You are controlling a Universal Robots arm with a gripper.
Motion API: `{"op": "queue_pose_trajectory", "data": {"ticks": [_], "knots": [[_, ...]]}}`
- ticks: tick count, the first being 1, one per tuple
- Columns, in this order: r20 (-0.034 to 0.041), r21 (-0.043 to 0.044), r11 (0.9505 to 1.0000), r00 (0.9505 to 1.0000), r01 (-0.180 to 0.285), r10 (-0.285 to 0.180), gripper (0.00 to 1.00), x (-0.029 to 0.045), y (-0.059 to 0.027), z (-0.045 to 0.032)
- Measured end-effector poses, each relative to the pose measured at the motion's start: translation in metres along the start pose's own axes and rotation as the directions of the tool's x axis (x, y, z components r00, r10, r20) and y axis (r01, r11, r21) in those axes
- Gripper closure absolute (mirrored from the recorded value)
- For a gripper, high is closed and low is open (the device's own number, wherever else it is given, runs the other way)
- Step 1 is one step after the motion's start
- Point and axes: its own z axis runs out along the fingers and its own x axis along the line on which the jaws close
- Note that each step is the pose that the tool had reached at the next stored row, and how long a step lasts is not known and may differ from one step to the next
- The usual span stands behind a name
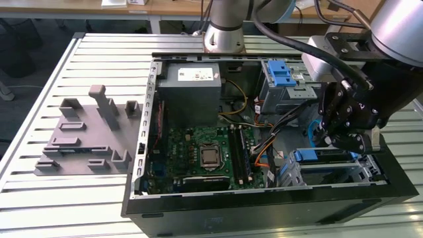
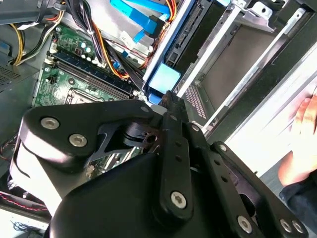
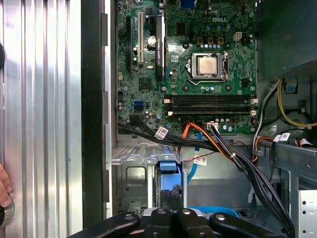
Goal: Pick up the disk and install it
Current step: 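Insert the disk into the insertion slot, then insert the first disk wire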
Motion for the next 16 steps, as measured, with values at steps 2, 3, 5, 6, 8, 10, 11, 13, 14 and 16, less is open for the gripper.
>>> {"op": "queue_pose_trajectory", "data": {"ticks": [2,3,5,6,8,10,11,13,14,16], "knots": [[0.0001,0.0000,1.0000,1.0000,0.000,0.000,0.89,0.0000,0.0000,0.0015],[0.0001,0.0000,1.0000,1.0000,0.000,0.000,0.89,0.0000,0.0000,0.0021],[0.0000,0.0000,1.0000,1.0000,0.000,0.000,0.89,0.0001,0.0000,0.0033],[0.0001,0.0001,1.0000,1.0000,0.000,0.000,0.89,0.0001,0.0000,0.0039],[0.0001,0.0000,1.0000,1.0000,0.000,0.000,0.89,0.0001,0.0000,0.0050],[0.0000,0.0000,1.0000,1.0000,0.000,0.000,0.89,0.0001,-0.0001,0.0060],[0.0000,0.0000,1.0000,1.0000,0.000,0.000,0.89,0.0001,-0.0001,0.0063],[-0.0001,0.0000,1.0000,1.0000,0.000,0.000,0.89,0.0001,-0.0009,0.0066],[0.0001,0.0000,1.0000,1.0000,0.000,0.000,0.89,0.0001,-0.0017,0.0068],[0.0000,0.0000,1.0000,1.0000,0.000,0.000,0.89,0.0001,-0.0043,0.0068]]}}
